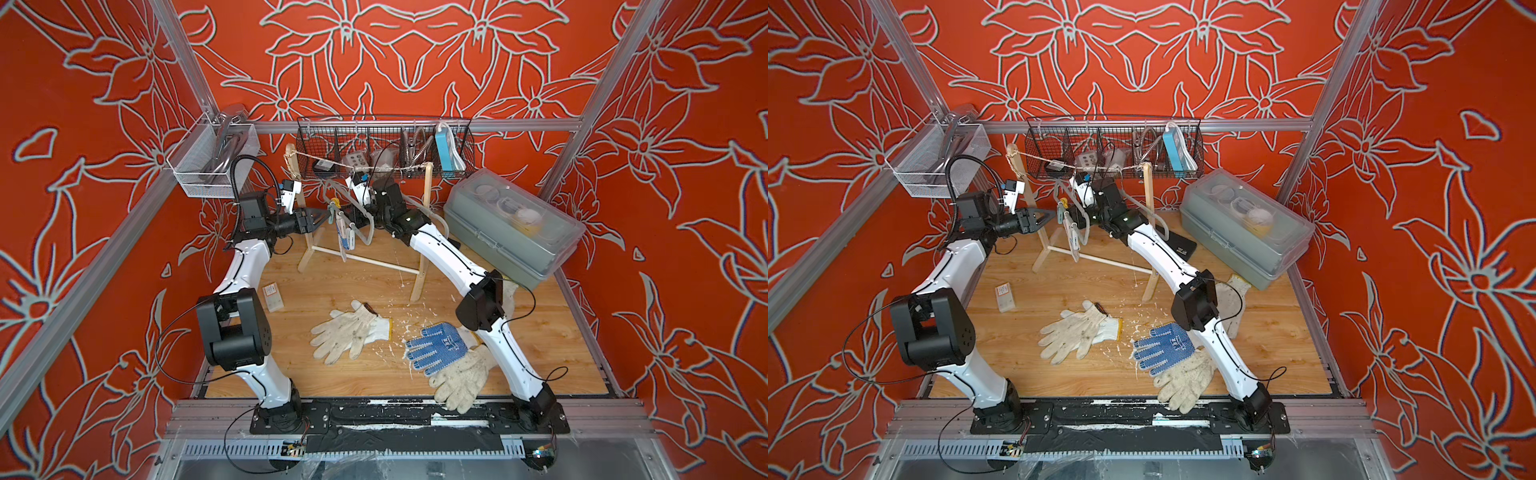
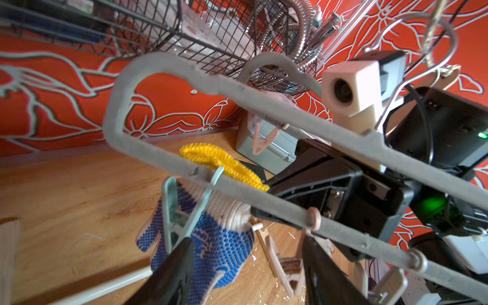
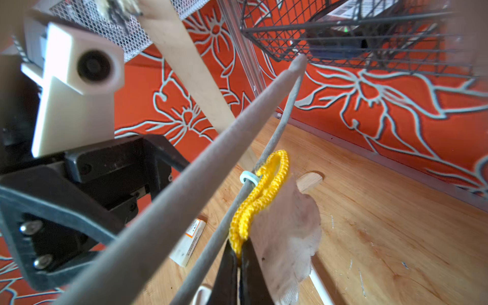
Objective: Clip the gloves onto a hanger to dry
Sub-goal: Open the clamp at the hanger.
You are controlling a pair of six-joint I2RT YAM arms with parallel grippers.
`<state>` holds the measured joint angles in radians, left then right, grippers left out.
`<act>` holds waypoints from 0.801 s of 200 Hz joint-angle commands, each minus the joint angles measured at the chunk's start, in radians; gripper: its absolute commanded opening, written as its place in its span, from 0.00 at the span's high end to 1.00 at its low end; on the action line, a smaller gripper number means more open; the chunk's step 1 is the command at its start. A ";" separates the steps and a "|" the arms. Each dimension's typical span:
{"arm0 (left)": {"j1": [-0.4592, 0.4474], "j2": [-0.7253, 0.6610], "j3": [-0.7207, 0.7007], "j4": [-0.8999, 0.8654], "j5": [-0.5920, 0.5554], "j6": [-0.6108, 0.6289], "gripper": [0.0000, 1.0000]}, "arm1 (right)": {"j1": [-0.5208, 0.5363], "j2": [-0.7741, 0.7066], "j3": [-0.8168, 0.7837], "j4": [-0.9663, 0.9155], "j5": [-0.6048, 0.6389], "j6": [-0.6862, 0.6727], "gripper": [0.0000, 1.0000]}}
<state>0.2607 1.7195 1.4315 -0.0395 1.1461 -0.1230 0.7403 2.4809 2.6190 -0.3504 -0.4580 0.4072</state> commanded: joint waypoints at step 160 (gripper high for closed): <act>0.008 0.121 0.237 -0.433 0.042 0.381 0.39 | 0.016 0.007 0.036 0.010 -0.057 -0.021 1.00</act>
<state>0.2626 1.8759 1.6638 -0.4263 1.1805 0.2085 0.7467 2.4809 2.6225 -0.3508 -0.5102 0.4038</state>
